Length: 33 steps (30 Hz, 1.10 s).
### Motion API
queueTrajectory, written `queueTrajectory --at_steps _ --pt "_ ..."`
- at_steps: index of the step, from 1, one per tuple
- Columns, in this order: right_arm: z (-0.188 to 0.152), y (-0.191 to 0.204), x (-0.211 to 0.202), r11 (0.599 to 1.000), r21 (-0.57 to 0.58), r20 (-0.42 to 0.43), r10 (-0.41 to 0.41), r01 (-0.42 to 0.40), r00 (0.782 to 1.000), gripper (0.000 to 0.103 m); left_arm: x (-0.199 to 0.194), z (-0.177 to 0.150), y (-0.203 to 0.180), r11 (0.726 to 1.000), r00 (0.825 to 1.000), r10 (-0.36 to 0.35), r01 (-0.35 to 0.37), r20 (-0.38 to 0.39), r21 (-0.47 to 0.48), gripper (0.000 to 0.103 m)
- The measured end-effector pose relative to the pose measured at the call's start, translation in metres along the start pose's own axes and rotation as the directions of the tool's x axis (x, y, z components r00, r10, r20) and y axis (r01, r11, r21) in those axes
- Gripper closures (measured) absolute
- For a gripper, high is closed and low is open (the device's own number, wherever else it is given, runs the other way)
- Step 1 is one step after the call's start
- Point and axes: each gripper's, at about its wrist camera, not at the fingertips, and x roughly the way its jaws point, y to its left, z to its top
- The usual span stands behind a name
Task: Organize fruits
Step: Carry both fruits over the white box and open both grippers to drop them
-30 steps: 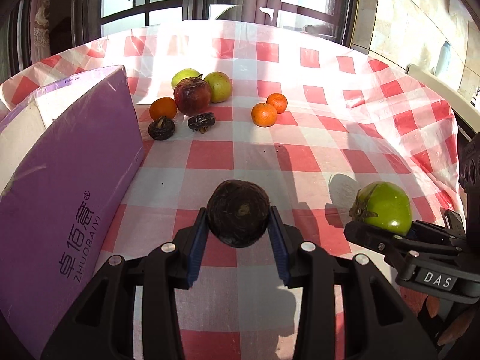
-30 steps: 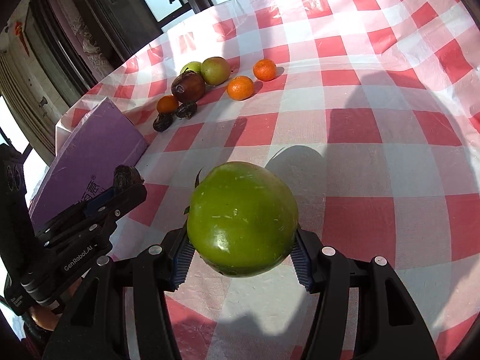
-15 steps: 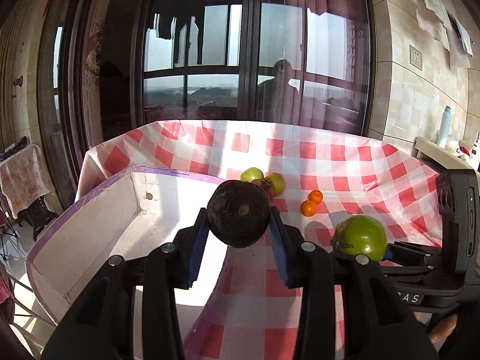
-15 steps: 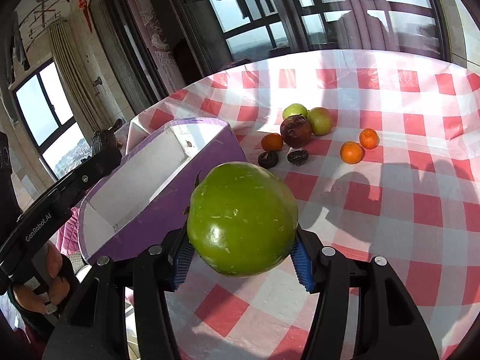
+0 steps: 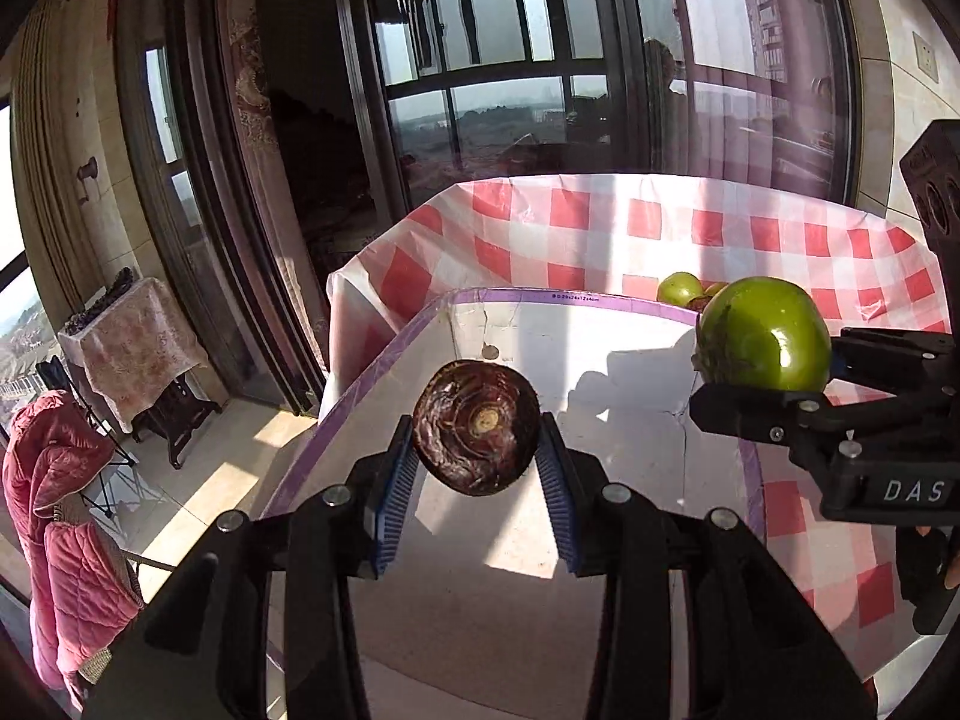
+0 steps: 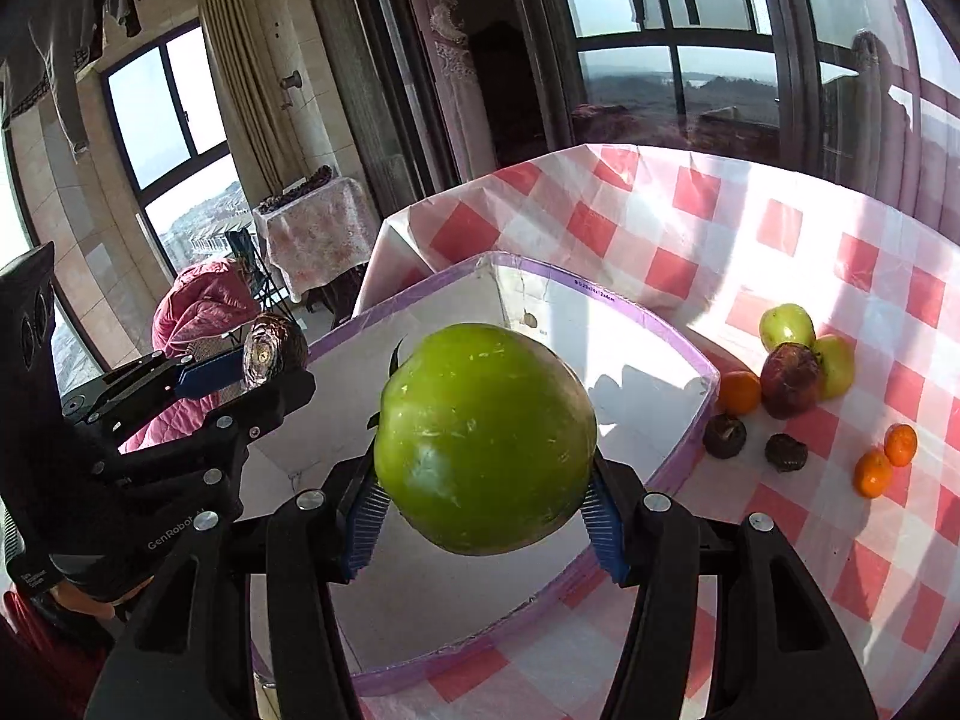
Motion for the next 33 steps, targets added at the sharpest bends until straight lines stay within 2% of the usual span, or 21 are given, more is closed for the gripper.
queueTrajectory --at_steps 3,6,8,11,14,16,18,20,21,22,24,25,27,28,29,31,32,33 --pt "0.006 0.004 0.025 1.0 -0.017 -0.076 0.013 -0.014 0.997 0.047 0.019 -0.009 0.006 1.0 0.995 -0.004 0.007 -0.096 0.027 0.063" --pt "0.006 0.006 0.05 0.998 -0.062 -0.171 -0.009 -0.002 0.985 0.047 0.038 -0.017 0.012 0.998 0.978 -0.042 0.049 -0.205 0.028 0.063" --pt "0.005 0.004 0.065 0.995 -0.095 -0.233 -0.033 0.011 0.972 0.047 0.051 -0.024 0.011 0.996 0.957 -0.077 0.087 -0.28 0.022 0.063" --pt "0.005 0.0 0.087 0.989 -0.144 -0.323 -0.071 0.025 0.944 0.047 0.069 -0.034 0.007 0.992 0.915 -0.109 0.127 -0.389 0.019 0.063" --pt "0.004 0.005 0.108 0.964 -0.257 -0.378 -0.164 0.067 0.911 0.047 0.087 -0.044 0.006 0.989 0.874 -0.121 0.147 -0.47 0.02 0.063" --pt "0.004 0.011 0.12 0.953 -0.299 -0.426 -0.178 0.047 0.887 0.047 0.097 -0.046 0.007 0.985 0.841 -0.148 0.174 -0.52 0.001 0.063" --pt "0.002 0.024 0.131 0.92 -0.389 -0.448 -0.238 0.052 0.862 0.047 0.101 -0.046 0.007 0.981 0.82 -0.167 0.194 -0.547 -0.009 0.063" --pt "-0.001 0.035 0.143 0.894 -0.447 -0.484 -0.265 0.025 0.834 0.047 0.101 -0.048 0.007 0.978 0.806 -0.175 0.208 -0.566 -0.006 0.063" --pt "-0.004 0.041 0.149 0.884 -0.468 -0.505 -0.272 0.006 0.819 0.047 0.102 -0.05 0.008 0.978 0.793 -0.179 0.21 -0.582 -0.015 0.063" --pt "-0.009 0.047 0.155 0.87 -0.492 -0.527 -0.281 -0.019 0.802 0.047 0.103 -0.054 0.01 0.977 0.776 -0.186 0.211 -0.602 -0.031 0.063" --pt "-0.018 0.05 0.167 0.871 -0.487 -0.579 -0.27 -0.061 0.77 0.047 0.107 -0.063 0.015 0.975 0.739 -0.211 0.21 -0.639 -0.079 0.063" --pt "-0.022 0.052 0.17 0.863 -0.499 -0.595 -0.28 -0.074 0.754 0.047 0.107 -0.066 0.018 0.973 0.731 -0.223 0.212 -0.645 -0.095 0.063" --pt "-0.023 0.052 0.173 0.865 -0.493 -0.624 -0.277 -0.093 0.731 0.047 0.105 -0.065 0.022 0.974 0.736 -0.221 0.206 -0.641 -0.099 0.063" --pt "-0.025 0.051 0.175 0.865 -0.492 -0.642 -0.286 -0.096 0.711 0.047 0.105 -0.065 0.023 0.978 0.739 -0.201 0.191 -0.644 -0.086 0.063" --pt "-0.028 0.049 0.178 0.864 -0.494 -0.659 -0.3 -0.096 0.689 0.047 0.106 -0.065 0.023 0.978 0.731 -0.201 0.192 -0.652 -0.086 0.063" --pt "-0.035 0.048 0.181 0.856 -0.509 -0.677 -0.333 -0.091 0.656 0.048 0.109 -0.069 0.024 0.977 0.703 -0.203 0.196 -0.682 -0.089 0.063" --pt "-0.036 0.048 0.181 0.853 -0.512 -0.683 -0.337 -0.096 0.648 0.05 0.111 -0.071 0.023 0.977 0.692 -0.197 0.194 -0.694 -0.085 0.063" --pt "-0.037 0.048 0.179 0.848 -0.521 -0.679 -0.341 -0.099 0.65 0.055 0.113 -0.073 0.023 0.978 0.681 -0.19 0.192 -0.707 -0.078 0.063"
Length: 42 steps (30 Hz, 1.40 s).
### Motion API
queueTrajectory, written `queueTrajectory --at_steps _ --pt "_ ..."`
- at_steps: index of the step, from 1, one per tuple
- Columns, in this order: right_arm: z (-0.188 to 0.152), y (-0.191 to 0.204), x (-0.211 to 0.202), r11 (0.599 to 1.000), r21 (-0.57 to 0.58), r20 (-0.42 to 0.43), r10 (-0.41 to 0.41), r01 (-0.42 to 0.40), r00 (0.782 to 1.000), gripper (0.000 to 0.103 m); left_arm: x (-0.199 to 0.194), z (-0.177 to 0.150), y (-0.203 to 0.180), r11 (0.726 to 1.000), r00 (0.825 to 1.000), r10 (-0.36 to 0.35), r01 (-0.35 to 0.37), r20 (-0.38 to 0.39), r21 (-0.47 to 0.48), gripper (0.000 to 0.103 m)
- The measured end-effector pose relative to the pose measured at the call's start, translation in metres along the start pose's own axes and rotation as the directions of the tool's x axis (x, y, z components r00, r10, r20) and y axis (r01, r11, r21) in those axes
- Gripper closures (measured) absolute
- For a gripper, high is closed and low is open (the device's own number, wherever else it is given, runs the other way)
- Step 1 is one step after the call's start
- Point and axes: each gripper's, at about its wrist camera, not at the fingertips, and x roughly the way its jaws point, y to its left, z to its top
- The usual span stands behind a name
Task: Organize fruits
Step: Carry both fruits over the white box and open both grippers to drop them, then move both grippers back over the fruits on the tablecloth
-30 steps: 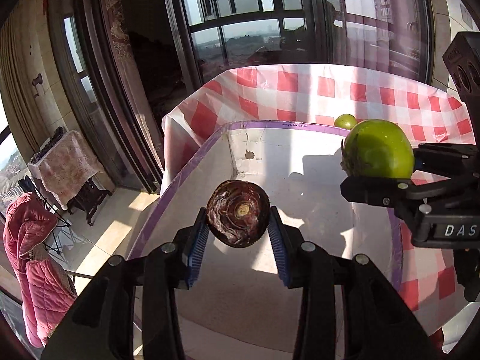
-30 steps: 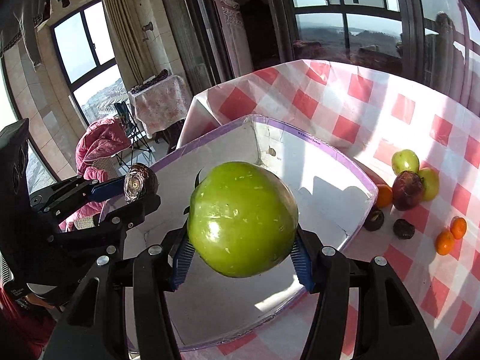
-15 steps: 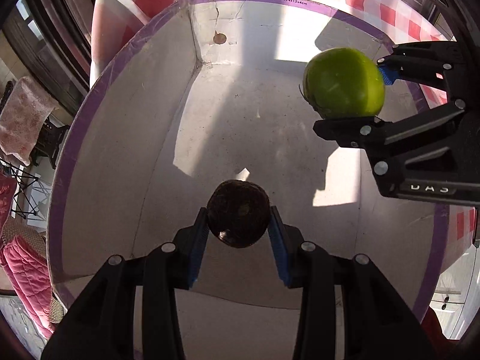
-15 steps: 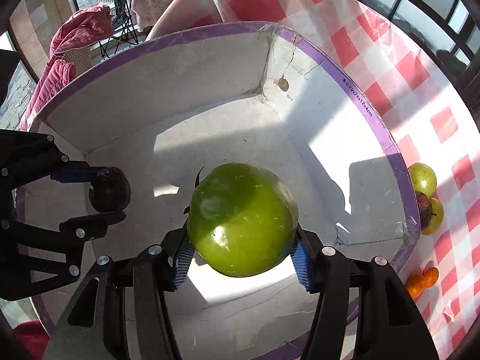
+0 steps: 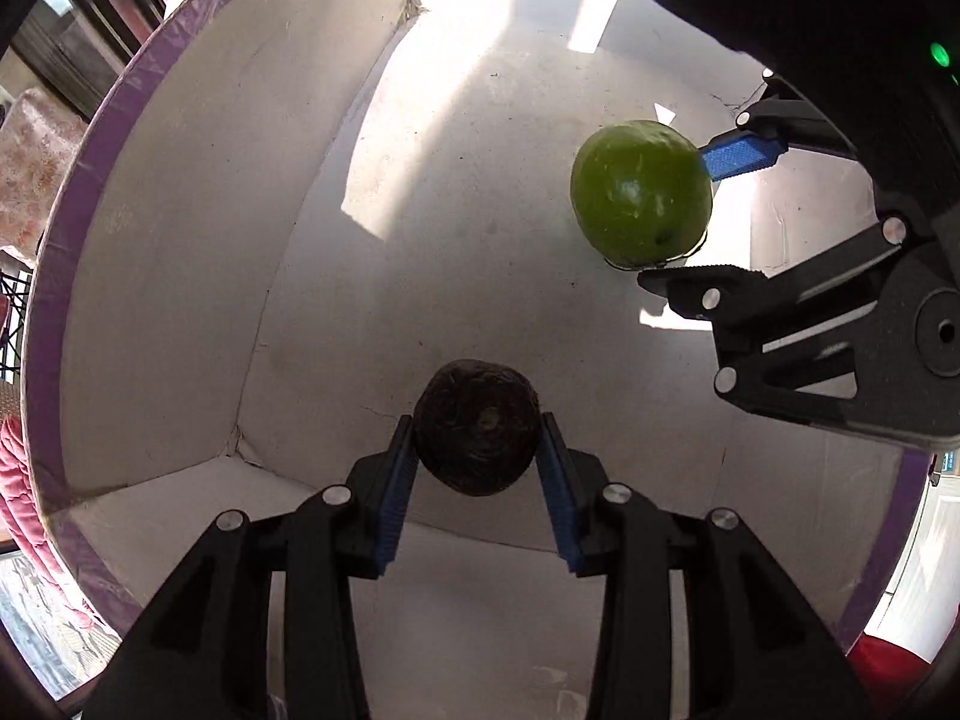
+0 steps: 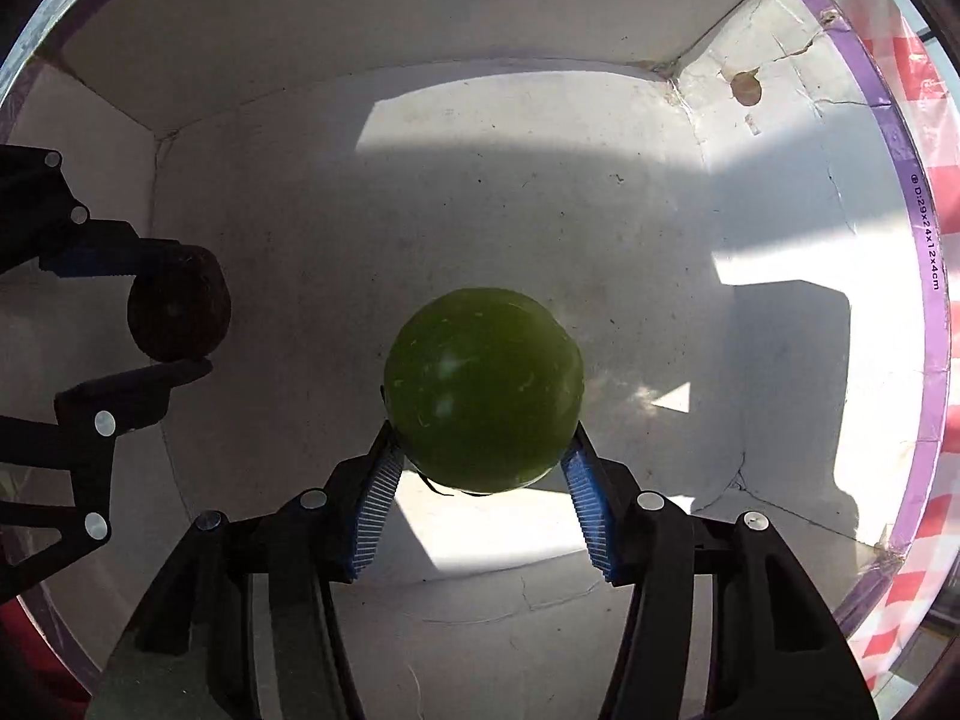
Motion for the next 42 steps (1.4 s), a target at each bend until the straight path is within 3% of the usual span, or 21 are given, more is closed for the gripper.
queueTrajectory --at_steps 3,6,8,9,11,13,16,18,19,20,23,25,28,30,33,35,37,39,42 --pt "-0.003 0.001 0.004 1.0 0.002 -0.024 -0.014 0.014 1.0 0.057 -0.002 -0.001 0.003 1.0 1.0 -0.011 0.011 0.002 -0.01 0.063" --pt "-0.004 0.002 -0.008 1.0 0.01 0.029 -0.028 0.027 0.999 0.054 -0.011 -0.005 0.005 1.0 1.0 -0.007 0.008 0.02 -0.013 0.058" --pt "-0.01 -0.004 -0.026 0.999 0.043 0.098 -0.003 -0.001 0.995 0.051 -0.022 -0.01 0.006 1.0 0.999 -0.018 0.018 0.051 -0.018 0.027" --pt "-0.016 -0.01 -0.04 0.997 0.071 0.155 0.002 -0.014 0.988 0.048 -0.03 -0.012 0.006 1.0 0.997 -0.009 0.01 0.079 -0.02 0.024" --pt "-0.036 -0.025 -0.077 0.989 0.132 0.298 0.019 -0.061 0.954 0.043 -0.054 -0.013 0.007 0.999 0.988 0.024 -0.016 0.154 -0.052 0.019" --pt "-0.066 -0.044 -0.116 0.977 0.183 0.447 0.019 -0.112 0.894 0.038 -0.084 -0.016 0.009 0.997 0.968 -0.002 0.021 0.253 -0.071 0.012" --pt "-0.127 -0.075 -0.169 0.946 0.291 0.64 -0.081 -0.144 0.764 0.027 -0.128 -0.026 -0.009 0.995 0.898 0.033 0.013 0.44 -0.101 0.006" --pt "-0.165 -0.107 -0.183 0.921 0.361 0.718 -0.176 -0.145 0.673 0.014 -0.16 -0.027 -0.026 0.996 0.83 0.039 0.011 0.557 -0.087 0.002" --pt "-0.186 -0.119 -0.184 0.904 0.404 0.735 -0.231 -0.139 0.637 0.014 -0.173 -0.022 -0.041 0.997 0.795 0.04 0.005 0.606 -0.072 0.002" --pt "-0.205 -0.136 -0.182 0.884 0.448 0.728 -0.273 -0.134 0.629 0.013 -0.182 -0.02 -0.055 0.999 0.763 0.028 0.003 0.646 -0.046 0.002" --pt "-0.262 -0.171 -0.152 0.79 0.595 0.66 -0.375 -0.147 0.652 0.013 -0.195 0.002 -0.107 0.998 0.681 -0.058 0.022 0.73 0.06 0.002" --pt "-0.29 -0.185 -0.116 0.712 0.681 0.603 -0.409 -0.174 0.685 0.013 -0.186 0.006 -0.148 0.989 0.653 -0.14 0.056 0.745 0.137 0.002" --pt "-0.322 -0.195 -0.052 0.6 0.776 0.509 -0.414 -0.194 0.755 0.013 -0.147 0.019 -0.202 0.971 0.663 -0.235 0.131 0.711 0.198 0.002" --pt "-0.344 -0.197 -0.019 0.559 0.805 0.469 -0.4 -0.196 0.787 0.014 -0.106 0.029 -0.227 0.969 0.681 -0.246 0.151 0.69 0.197 0.002" --pt "-0.357 -0.207 0.022 0.507 0.837 0.428 -0.374 -0.205 0.823 0.014 -0.04 0.049 -0.25 0.978 0.743 -0.206 0.142 0.637 0.151 0.002" --pt "-0.368 -0.211 0.038 0.487 0.847 0.421 -0.37 -0.213 0.828 0.015 -0.004 0.061 -0.256 0.984 0.787 -0.176 0.139 0.591 0.108 0.002" --pt "-0.372 -0.22 0.047 0.465 0.856 0.421 -0.377 -0.225 0.825 0.021 0.018 0.071 -0.257 0.983 0.81 -0.178 0.174 0.558 0.061 0.002" --pt "-0.371 -0.233 0.05 0.445 0.862 0.428 -0.383 -0.243 0.818 0.022 0.028 0.079 -0.258 0.983 0.817 -0.17 0.177 0.55 0.041 0.002" --pt "-0.359 -0.253 0.055 0.439 0.861 0.436 -0.372 -0.259 0.819 0.026 0.037 0.088 -0.262 0.993 0.82 -0.116 0.116 0.561 0.036 0.002"
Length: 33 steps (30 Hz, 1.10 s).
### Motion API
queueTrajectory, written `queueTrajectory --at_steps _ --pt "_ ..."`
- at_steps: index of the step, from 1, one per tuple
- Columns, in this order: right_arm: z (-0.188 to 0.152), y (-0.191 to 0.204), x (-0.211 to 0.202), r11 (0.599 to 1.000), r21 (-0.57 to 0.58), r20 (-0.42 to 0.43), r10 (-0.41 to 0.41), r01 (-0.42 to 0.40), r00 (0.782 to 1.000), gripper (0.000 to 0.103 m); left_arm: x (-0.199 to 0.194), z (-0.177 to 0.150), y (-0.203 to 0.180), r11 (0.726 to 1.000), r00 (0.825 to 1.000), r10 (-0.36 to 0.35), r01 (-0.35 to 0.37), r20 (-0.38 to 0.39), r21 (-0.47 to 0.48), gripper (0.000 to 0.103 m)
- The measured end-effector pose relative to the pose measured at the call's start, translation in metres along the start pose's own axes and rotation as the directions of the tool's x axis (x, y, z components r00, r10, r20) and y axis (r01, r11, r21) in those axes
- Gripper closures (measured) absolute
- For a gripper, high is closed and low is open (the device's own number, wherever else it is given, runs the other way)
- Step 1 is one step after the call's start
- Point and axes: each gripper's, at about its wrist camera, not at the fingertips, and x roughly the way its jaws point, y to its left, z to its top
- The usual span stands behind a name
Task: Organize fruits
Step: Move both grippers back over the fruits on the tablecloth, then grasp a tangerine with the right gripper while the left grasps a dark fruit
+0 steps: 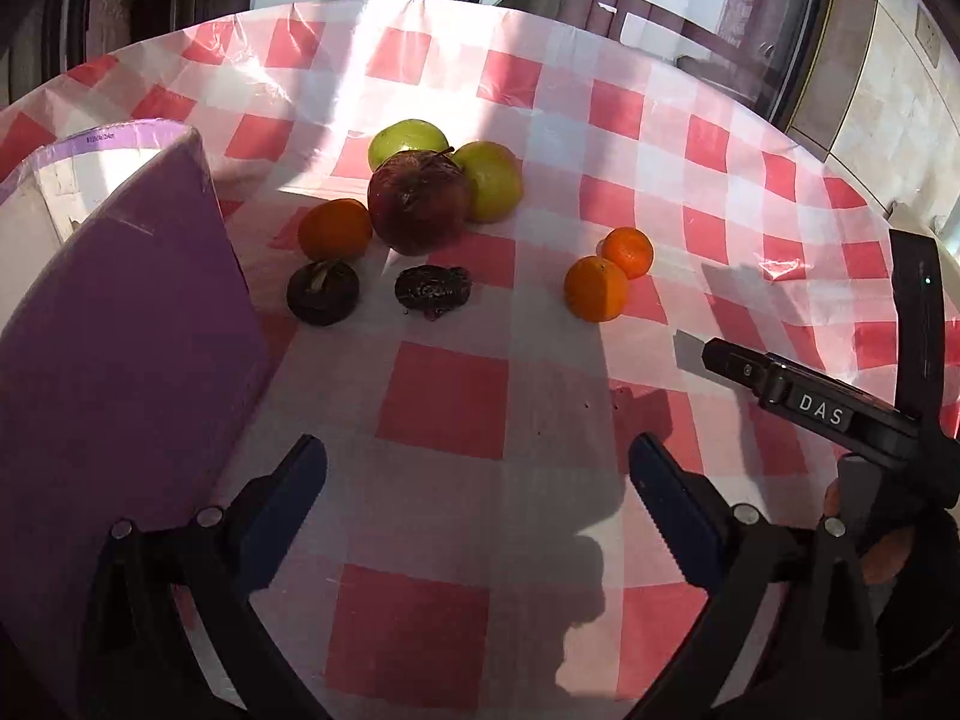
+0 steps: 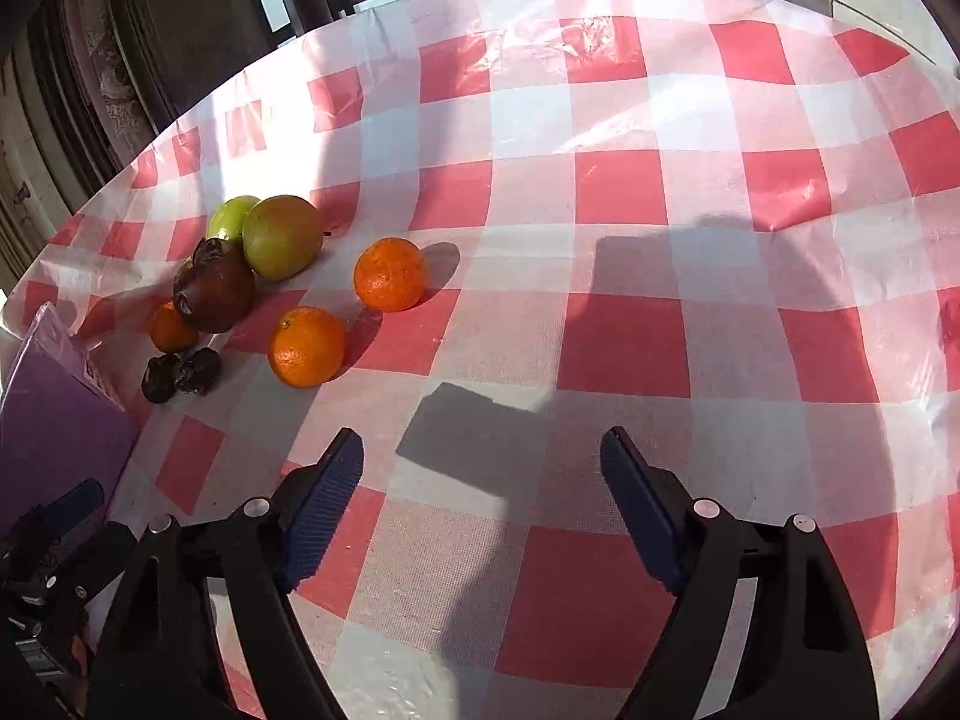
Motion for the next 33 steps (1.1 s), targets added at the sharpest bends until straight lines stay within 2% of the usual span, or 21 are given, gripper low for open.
queueTrajectory --at_steps 2,6,9,11,16,17,18,20,21,23,25,28,31,33 --pt "0.01 0.006 0.015 1.0 -0.026 -0.021 0.001 -0.002 1.0 0.03 0.008 -0.002 -0.002 0.999 1.0 0.025 -0.025 -0.001 0.03 0.002" --pt "0.032 0.029 0.04 0.988 -0.153 -0.042 -0.04 0.033 0.998 0.032 0.018 -0.009 -0.004 0.994 0.998 0.06 -0.059 -0.005 0.09 0.002" --pt "0.045 0.042 0.057 0.97 -0.238 -0.046 -0.06 0.048 0.997 0.034 0.02 -0.007 -0.004 0.994 0.999 0.047 -0.047 -0.006 0.097 0.002" --pt "0.054 0.045 0.066 0.966 -0.256 -0.049 -0.048 0.034 0.998 0.036 0.025 -0.002 -0.005 0.989 0.996 0.089 -0.089 0.004 0.116 0.002" --pt "0.066 0.048 0.077 0.956 -0.293 -0.053 -0.018 0.002 0.998 0.039 0.042 0.016 -0.007 0.988 0.996 0.091 -0.091 0.0 0.124 0.002" --pt "0.066 0.048 0.076 0.954 -0.301 -0.051 -0.011 -0.004 0.999 0.043 0.045 0.02 -0.008 0.988 0.995 0.095 -0.095 0.005 0.121 0.002" --pt "0.065 0.049 0.075 0.95 -0.312 -0.043 -0.009 -0.005 0.999 0.054 0.048 0.024 -0.009 0.988 0.995 0.101 -0.101 0.01 0.116 0.002" --pt "0.065 0.049 0.074 0.95 -0.313 -0.036 -0.008 -0.003 0.999 0.065 0.056 0.034 -0.009 0.989 0.994 0.109 -0.11 0.014 0.094 0.009" --pt "0.066 0.048 0.073 0.953 -0.304 -0.035 -0.004 -0.006 0.999 0.066 0.061 0.04 -0.006 0.992 0.994 0.109 -0.109 0.01 0.067 0.012" --pt "0.068 0.039 0.073 0.965 -0.262 -0.035 0.01 -0.019 0.999 0.066 0.071 0.049 0.003 0.995 0.995 0.1 -0.1 -0.015 0.001 0.028" --pt "0.071 0.028 0.072 0.977 -0.208 -0.036 0.04 -0.046 0.999 0.066 0.078 0.056 0.009 0.993 0.993 0.114 -0.114 -0.021 -0.032 0.039" --pt "0.072 0.021 0.071 0.981 -0.174 -0.037 0.076 -0.082 0.996 0.067 0.087 0.061 0.009 0.991 0.99 0.135 -0.136 -0.031 -0.018 0.04" --pt "0.072 0.023 0.071 0.98 -0.183 -0.036 0.065 -0.071 0.997 0.067 0.092 0.062 0.004 0.985 0.984 0.175 -0.174 -0.029 0.012 0.064" --pt "0.071 0.025 0.071 0.979 -0.193 -0.035 0.054 -0.06 0.998 0.067 0.094 0.061 0.0 0.985 0.985 0.17 -0.169 -0.03 0.035 0.064"
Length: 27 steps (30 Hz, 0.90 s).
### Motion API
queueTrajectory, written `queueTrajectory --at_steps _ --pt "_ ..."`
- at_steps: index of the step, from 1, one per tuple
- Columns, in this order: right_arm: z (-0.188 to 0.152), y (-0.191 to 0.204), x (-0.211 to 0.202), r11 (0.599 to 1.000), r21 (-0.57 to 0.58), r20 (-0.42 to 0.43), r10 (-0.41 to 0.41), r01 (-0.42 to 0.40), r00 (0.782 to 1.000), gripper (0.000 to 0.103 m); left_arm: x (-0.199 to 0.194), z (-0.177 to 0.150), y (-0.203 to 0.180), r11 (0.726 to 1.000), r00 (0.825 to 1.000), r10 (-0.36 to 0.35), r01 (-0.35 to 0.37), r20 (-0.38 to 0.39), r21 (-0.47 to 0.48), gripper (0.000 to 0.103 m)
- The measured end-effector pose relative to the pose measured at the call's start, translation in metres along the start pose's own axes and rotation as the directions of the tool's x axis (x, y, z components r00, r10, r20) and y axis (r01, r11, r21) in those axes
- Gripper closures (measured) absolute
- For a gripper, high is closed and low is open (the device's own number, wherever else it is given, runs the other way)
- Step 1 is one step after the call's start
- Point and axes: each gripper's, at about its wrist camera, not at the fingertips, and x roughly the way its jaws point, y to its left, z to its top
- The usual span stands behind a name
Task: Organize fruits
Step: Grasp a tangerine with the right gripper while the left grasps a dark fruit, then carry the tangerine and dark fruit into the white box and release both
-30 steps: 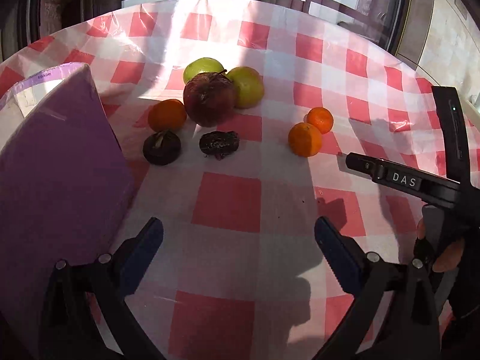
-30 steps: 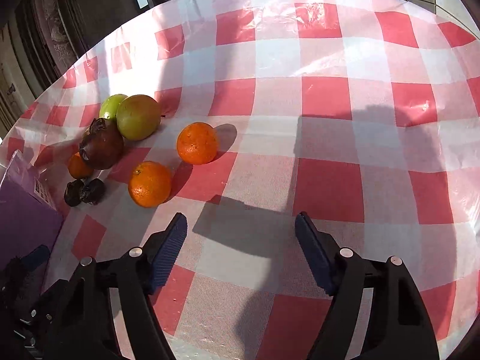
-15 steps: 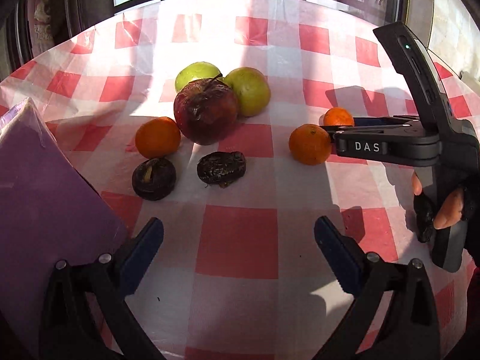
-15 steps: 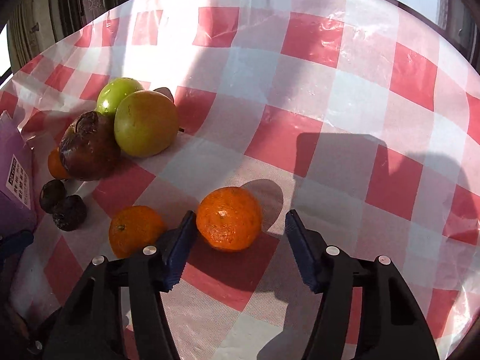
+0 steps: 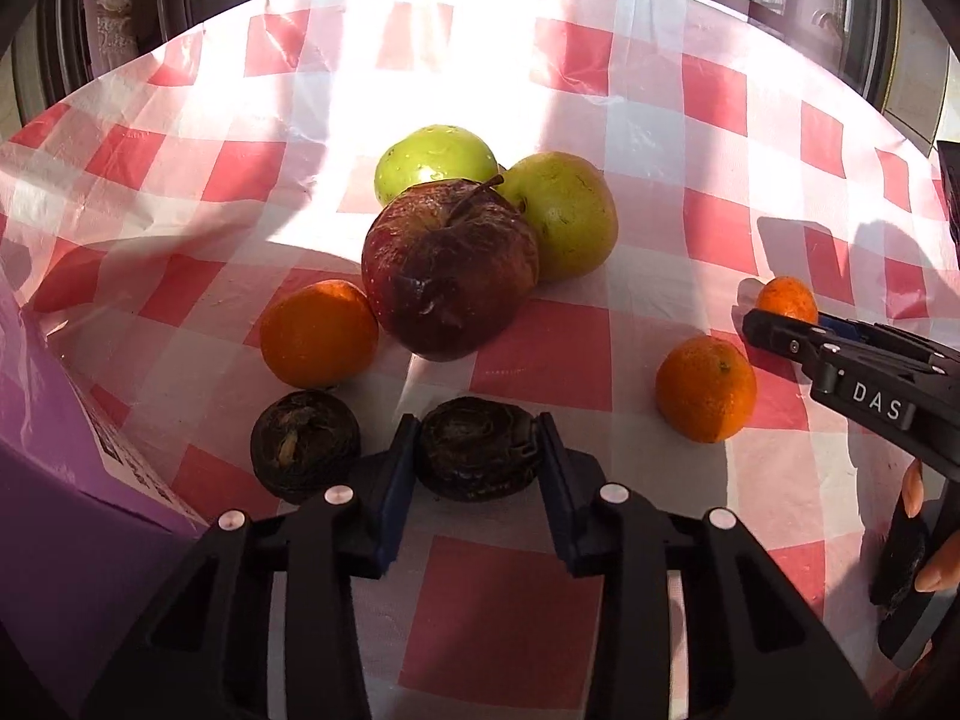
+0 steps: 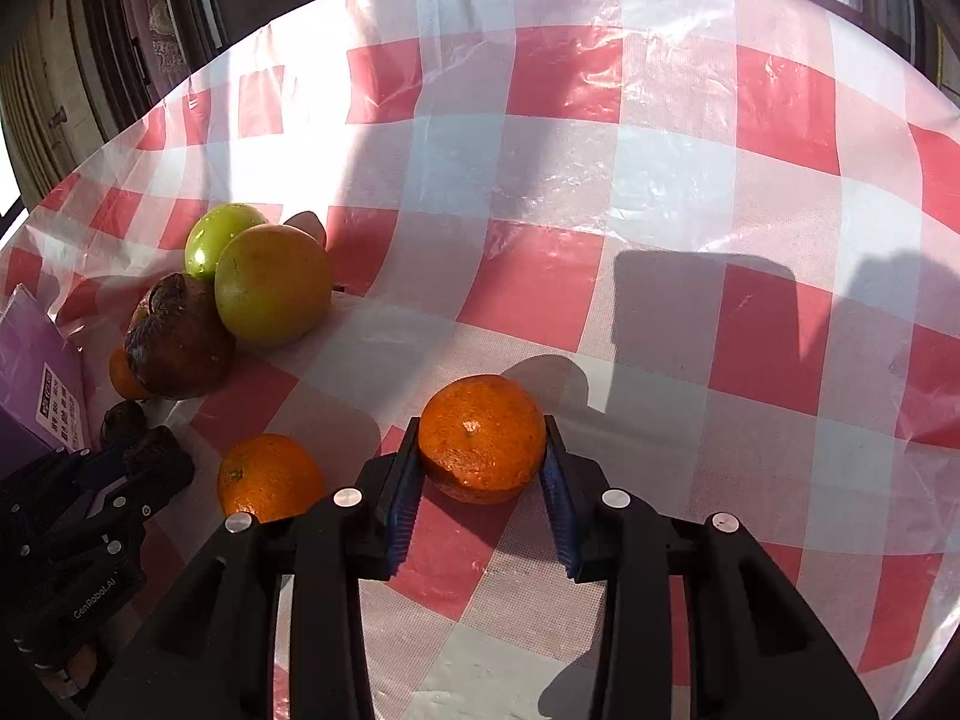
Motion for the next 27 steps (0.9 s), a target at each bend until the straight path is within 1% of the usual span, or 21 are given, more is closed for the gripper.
queueTrajectory --at_steps 5,9,13,15,17,19,22,27 --pt "0.001 0.008 0.003 0.998 -0.036 -0.006 -0.046 0.046 0.999 0.067 0.0 0.0 0.001 1.0 1.0 -0.018 0.018 0.001 -0.006 0.064" --pt "0.0 0.012 0.005 0.996 -0.055 -0.009 -0.071 0.07 0.997 0.067 -0.001 0.0 0.0 1.0 1.0 -0.018 0.018 0.001 -0.006 0.064" --pt "0.0 0.016 0.006 0.994 -0.069 -0.01 -0.088 0.087 0.996 0.067 -0.001 0.002 -0.002 1.0 1.0 -0.002 0.002 -0.001 0.008 0.064" --pt "-0.001 0.015 0.005 0.994 -0.066 -0.01 -0.087 0.086 0.996 0.067 -0.007 0.001 -0.004 1.0 1.0 0.005 -0.005 0.001 0.014 0.064" --pt "-0.004 0.013 0.001 0.993 -0.047 -0.009 -0.105 0.105 0.994 0.067 -0.012 -0.004 -0.008 0.999 1.0 0.019 -0.019 -0.001 0.028 0.065" --pt "-0.014 0.012 -0.009 0.992 -0.013 -0.03 -0.128 0.127 0.991 0.067 -0.026 -0.015 -0.013 0.998 1.0 -0.003 0.003 0.005 0.059 0.064" --pt "-0.035 0.013 -0.032 0.992 0.037 -0.037 -0.117 0.118 0.992 0.067 -0.05 -0.034 -0.021 0.993 0.999 -0.018 0.013 0.039 0.116 0.065" --pt "-0.072 0.027 -0.068 0.99 0.033 -0.042 -0.134 0.135 0.99 0.067 -0.079 -0.061 -0.027 0.985 0.996 -0.078 0.072 0.033 0.157 0.064"
